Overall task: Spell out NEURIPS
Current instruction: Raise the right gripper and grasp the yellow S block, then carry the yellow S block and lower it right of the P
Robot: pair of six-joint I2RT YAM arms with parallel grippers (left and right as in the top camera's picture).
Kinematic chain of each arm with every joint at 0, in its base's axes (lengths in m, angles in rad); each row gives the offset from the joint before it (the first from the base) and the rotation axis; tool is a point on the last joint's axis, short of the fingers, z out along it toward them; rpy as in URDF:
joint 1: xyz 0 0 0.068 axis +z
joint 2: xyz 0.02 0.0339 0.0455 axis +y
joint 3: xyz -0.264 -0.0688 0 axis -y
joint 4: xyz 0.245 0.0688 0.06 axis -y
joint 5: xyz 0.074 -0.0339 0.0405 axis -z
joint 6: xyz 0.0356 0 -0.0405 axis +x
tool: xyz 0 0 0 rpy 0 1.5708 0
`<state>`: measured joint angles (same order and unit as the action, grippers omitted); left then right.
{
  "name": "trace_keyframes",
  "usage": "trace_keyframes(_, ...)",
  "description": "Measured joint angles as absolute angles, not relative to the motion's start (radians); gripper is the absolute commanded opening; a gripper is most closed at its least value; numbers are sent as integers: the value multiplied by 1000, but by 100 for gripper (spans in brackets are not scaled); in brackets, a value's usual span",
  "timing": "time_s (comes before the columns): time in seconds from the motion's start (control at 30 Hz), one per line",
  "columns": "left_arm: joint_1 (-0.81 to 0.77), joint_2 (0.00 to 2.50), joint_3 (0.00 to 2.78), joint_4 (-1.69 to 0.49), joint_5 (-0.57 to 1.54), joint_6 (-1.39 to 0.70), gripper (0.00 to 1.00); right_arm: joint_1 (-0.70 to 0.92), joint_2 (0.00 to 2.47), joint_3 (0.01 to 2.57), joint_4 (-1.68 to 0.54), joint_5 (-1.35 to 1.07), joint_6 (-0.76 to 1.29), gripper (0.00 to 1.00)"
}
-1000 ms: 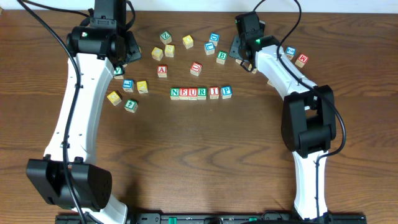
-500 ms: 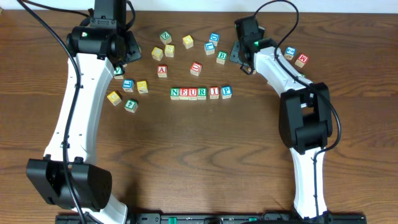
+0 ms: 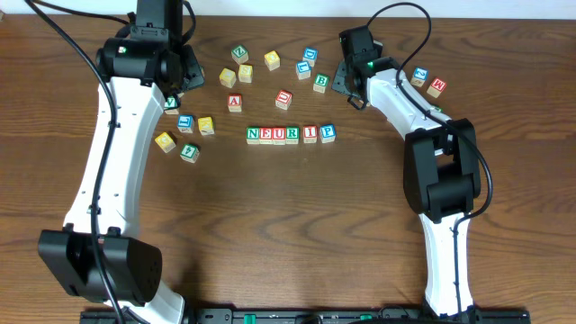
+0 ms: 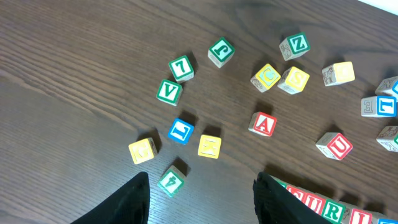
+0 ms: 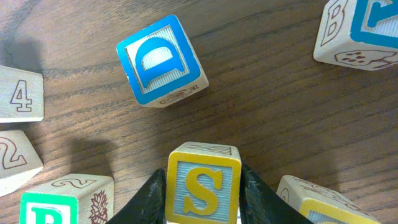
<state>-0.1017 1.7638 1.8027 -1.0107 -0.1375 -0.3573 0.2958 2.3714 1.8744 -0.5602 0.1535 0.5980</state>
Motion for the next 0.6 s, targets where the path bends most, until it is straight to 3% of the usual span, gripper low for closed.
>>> trace_keyframes(0.3,-102,1764,1803,-1014,-138,-357,53,295,2371,1874,-569,151,551,24)
trace_keyframes(0.6,-102,1764,1803,-1014,-138,-357,53,291,2349,1874,-648,83,479,29)
